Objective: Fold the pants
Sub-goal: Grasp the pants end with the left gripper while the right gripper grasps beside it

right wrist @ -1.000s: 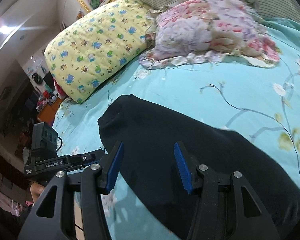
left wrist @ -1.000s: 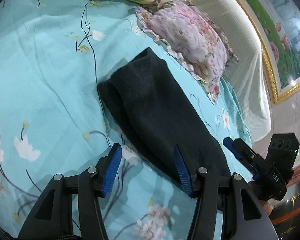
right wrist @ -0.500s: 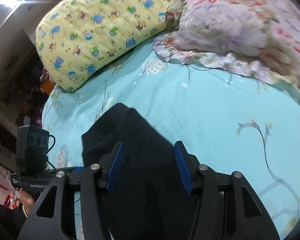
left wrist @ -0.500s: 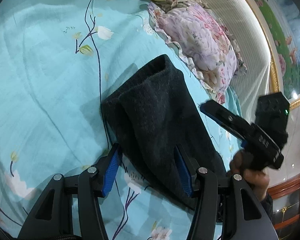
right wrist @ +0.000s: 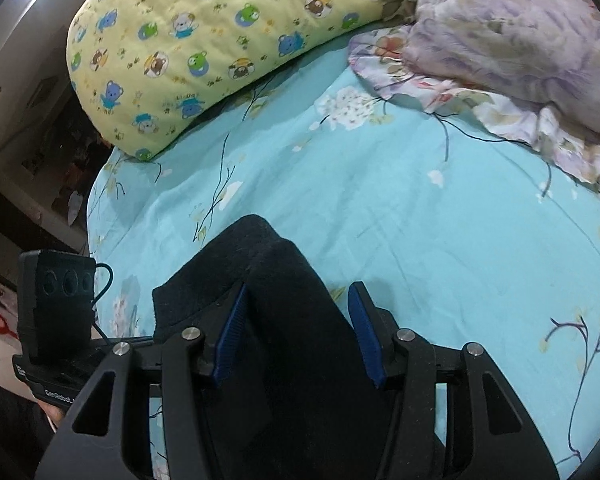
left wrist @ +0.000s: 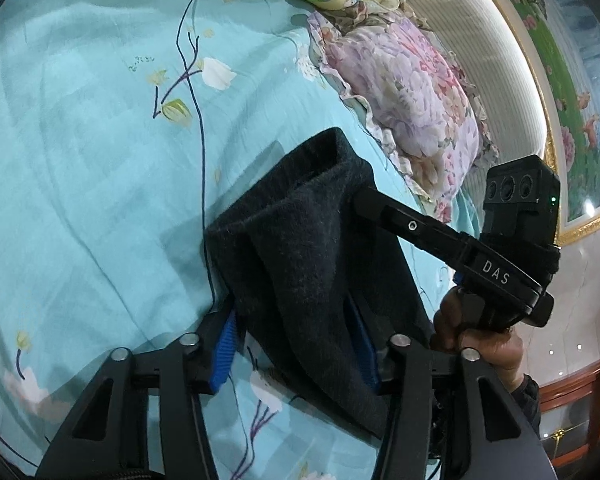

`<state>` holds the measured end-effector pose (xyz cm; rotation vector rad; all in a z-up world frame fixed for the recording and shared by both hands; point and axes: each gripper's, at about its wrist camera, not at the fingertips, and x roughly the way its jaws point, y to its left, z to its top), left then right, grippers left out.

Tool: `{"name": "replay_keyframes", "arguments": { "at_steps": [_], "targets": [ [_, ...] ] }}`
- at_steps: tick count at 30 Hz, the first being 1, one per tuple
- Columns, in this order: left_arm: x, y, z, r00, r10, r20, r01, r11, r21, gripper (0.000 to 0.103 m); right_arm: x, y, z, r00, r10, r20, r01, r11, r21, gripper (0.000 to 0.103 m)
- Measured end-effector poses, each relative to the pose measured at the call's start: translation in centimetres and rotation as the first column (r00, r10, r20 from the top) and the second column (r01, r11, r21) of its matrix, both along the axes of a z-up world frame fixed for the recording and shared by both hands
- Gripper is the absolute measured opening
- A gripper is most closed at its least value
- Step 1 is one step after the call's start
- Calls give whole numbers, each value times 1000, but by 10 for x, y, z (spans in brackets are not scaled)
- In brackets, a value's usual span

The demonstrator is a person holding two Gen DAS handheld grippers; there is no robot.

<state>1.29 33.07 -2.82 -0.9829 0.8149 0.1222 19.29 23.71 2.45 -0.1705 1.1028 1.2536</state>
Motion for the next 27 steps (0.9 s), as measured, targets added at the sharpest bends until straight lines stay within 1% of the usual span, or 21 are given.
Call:
{"name": "replay_keyframes", "arguments": {
  "at_steps": [2, 3, 4, 5, 7, 10, 14, 17, 23, 27],
  "targets": [
    [1, 1, -1, 1000, 6, -9, -6, 1000, 16, 34, -1, 2, -1, 1000, 5, 10, -5, 1000, -5, 44],
    [2, 2, -2, 1000, 8, -9, -8, 1000, 17, 32, -1, 3, -1, 1000, 8, 8, -8, 1000, -5, 37],
    [2, 3, -2, 1000, 8, -6, -8, 1000, 18, 32, -1, 3, -1, 1000, 11, 8, -11, 1000, -5, 33],
    [2, 3, -2, 1000, 8, -7, -8, 1000, 24, 29, -1, 2, 0, 1000, 13, 11, -13, 1000, -5, 32],
    [3, 2, 0, 1000, 3, -11, -2, 999, 47, 27, -3, 1, 2, 1000, 12, 24, -12, 1000, -3, 25],
    [2, -4, 8, 1000, 0, 0, 0, 998, 67, 24, -4, -5, 7, 999, 13, 31, -13, 1000, 12, 21],
    [1, -16, 29, 999, -20, 37, 16, 994, 104, 22, -9, -21, 24, 999, -3, 44, 1, 999, 53, 19],
    [2, -35, 52, 994, -69, 87, 55, 987, 149, 21, -12, -38, 41, 998, -22, 56, 17, 996, 90, 18],
    [4, -71, 88, 978, -147, 150, 116, 973, 197, 21, -17, -90, 77, 994, -86, 74, 71, 981, 179, 17],
    [6, -98, 106, 964, -202, 171, 162, 961, 226, 21, -21, -125, 89, 989, -133, 67, 115, 969, 218, 17]
  ]
}}
